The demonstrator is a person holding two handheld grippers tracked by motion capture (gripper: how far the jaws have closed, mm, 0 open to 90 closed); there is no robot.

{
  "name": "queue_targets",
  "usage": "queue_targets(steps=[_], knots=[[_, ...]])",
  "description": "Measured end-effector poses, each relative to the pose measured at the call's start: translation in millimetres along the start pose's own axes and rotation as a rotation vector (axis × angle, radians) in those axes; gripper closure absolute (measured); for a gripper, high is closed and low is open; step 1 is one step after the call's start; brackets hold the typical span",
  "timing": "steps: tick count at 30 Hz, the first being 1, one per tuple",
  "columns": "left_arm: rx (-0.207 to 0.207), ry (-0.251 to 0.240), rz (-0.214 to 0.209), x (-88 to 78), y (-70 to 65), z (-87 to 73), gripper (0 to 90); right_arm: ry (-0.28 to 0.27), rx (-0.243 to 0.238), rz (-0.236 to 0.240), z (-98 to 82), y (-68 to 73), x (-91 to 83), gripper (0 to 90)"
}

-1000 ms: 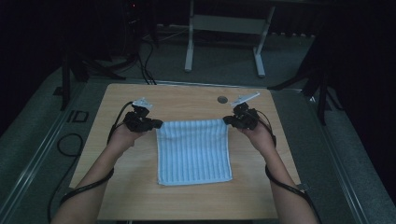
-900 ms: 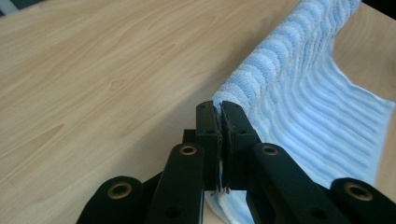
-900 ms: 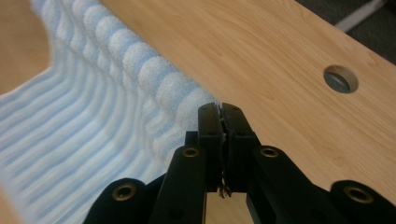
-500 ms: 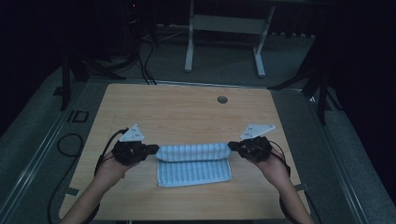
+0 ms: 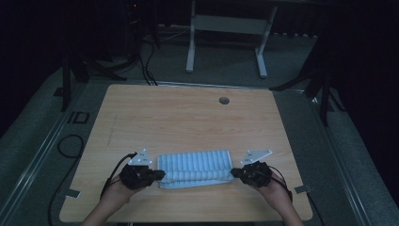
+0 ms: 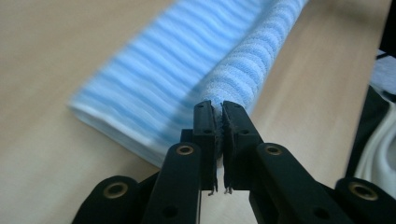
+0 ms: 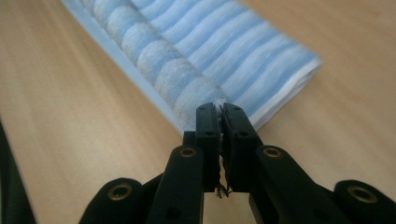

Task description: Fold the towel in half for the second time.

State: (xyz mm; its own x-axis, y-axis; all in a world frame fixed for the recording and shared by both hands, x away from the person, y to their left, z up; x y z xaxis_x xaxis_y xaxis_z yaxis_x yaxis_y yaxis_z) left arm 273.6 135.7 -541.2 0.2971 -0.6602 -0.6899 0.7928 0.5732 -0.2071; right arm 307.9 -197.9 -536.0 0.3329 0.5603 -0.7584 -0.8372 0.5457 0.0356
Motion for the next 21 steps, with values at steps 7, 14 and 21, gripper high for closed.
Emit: queue_targets(steps=[7, 14, 21], knots=[[-0.022, -0.043, 0.003, -10.7, 7.4, 5.2, 59.0, -0.043, 0.002, -0.016, 2.2, -1.2, -13.5, 71.4], [-0.004, -0.022, 0.011, 4.1, 18.5, 13.5, 57.1, -0.048, -0.021, -0.012, 22.4, -14.0, 4.6, 70.0], [-0.001, 0.022, -0.003, 26.7, 27.2, 14.9, 57.4, -0.022, -0.019, -0.004, 33.1, -26.0, 35.2, 69.3]])
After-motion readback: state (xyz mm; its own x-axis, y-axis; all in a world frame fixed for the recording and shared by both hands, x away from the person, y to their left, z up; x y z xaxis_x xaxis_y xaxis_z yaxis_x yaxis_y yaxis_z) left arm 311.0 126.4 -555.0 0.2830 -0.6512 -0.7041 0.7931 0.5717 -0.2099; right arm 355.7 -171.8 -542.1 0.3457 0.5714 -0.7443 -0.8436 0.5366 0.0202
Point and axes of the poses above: each handheld gripper's, and its own axes: x roughly forward along the jaws, z roughly out of its top, y roughly to its left, the point moved 5 cm from there along x, roughly forward along the jaws, and after that the axes turned 1 degree about -y, right-handed, at the moved point
